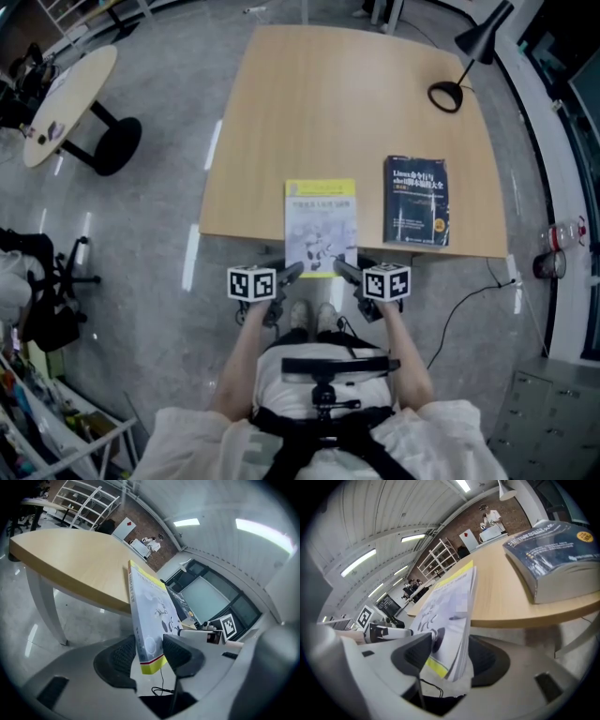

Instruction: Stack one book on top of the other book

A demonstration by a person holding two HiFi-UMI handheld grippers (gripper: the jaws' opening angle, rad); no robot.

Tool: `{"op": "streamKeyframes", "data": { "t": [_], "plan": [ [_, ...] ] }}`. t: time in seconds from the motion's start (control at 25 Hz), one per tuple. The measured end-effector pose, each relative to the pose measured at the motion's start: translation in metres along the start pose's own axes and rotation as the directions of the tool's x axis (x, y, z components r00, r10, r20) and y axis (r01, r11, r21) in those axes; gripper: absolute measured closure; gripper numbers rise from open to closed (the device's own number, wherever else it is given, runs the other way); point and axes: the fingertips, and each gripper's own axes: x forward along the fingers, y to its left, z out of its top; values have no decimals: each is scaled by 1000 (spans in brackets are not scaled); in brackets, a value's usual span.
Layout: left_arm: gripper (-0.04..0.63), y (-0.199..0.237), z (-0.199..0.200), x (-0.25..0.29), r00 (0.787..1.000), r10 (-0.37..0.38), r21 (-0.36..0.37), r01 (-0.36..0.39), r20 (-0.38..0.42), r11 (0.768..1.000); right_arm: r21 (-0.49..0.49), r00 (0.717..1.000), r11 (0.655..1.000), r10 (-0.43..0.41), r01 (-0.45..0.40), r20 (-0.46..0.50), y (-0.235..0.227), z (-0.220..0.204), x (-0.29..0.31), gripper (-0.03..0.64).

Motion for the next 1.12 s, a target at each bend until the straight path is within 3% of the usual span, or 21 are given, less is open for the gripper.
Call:
{"op": "streamKeyframes", "data": {
  "t": [0.12, 0.4, 0.6, 1.12],
  "plan": [
    [416, 0, -1, 0, 1000, 4, -4, -4, -10, 1000, 16, 1000, 1000, 9, -9, -11, -1, -1, -1, 371],
    [417, 2, 2, -2, 996, 89, 54, -88, -22, 995, -40, 995, 995, -88, 87, -37, -1, 3, -2, 388],
    [417, -2, 0, -4, 995, 103, 78, -103, -5, 992, -55, 993, 992, -117, 116, -18, 0, 1, -6, 394],
    [417, -26, 31, -27, 989, 97, 226, -119, 108, 967, -164, 989, 976, -132, 142, 70, 22, 23, -23, 393]
  ]
}}
